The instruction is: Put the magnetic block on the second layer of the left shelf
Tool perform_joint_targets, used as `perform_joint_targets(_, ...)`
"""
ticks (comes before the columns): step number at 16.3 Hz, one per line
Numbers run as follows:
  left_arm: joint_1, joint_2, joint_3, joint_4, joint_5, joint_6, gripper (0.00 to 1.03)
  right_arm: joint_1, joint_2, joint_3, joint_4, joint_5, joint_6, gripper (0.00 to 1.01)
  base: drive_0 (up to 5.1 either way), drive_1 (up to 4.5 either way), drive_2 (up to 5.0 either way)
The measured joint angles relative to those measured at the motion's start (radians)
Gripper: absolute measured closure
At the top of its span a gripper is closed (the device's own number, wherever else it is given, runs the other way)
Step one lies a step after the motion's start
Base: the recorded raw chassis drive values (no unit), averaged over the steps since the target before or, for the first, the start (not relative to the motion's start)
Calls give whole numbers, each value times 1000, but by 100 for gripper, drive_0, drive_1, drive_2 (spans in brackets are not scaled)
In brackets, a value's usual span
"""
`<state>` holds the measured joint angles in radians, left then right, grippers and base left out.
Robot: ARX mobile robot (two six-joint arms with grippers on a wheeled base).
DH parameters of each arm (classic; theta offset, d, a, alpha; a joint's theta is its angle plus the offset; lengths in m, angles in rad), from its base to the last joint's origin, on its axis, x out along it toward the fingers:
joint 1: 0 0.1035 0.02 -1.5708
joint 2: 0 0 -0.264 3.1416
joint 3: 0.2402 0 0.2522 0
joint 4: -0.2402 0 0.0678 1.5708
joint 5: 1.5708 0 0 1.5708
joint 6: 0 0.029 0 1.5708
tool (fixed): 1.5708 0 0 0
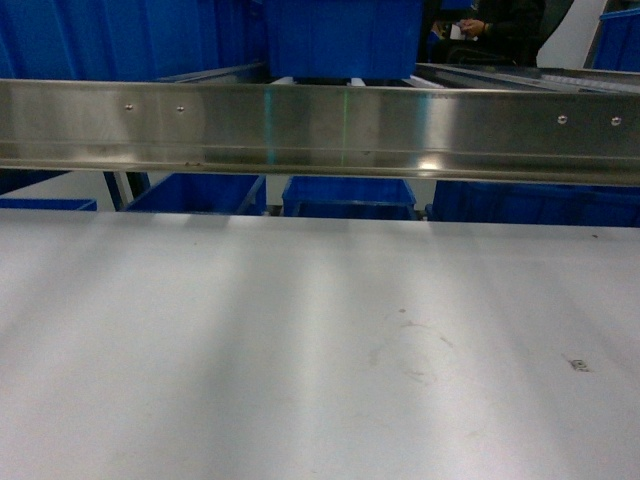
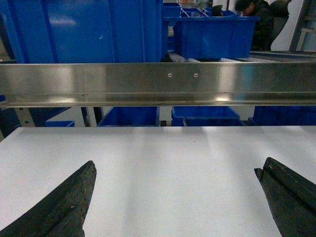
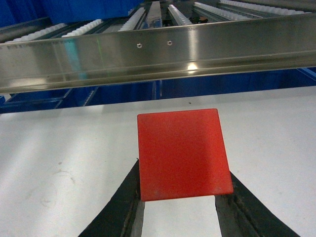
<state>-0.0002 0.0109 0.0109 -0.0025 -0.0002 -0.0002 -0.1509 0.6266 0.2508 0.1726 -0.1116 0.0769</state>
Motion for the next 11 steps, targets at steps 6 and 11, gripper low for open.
perform_joint_targets(6, 0, 0, 0, -1, -1, 0, 5, 0, 0, 0, 2, 0, 0, 68, -500, 246, 246)
perform_joint_targets(11, 0, 0, 0, -1, 0, 0, 5, 0, 0, 0, 0, -1, 0, 68, -502, 243, 243)
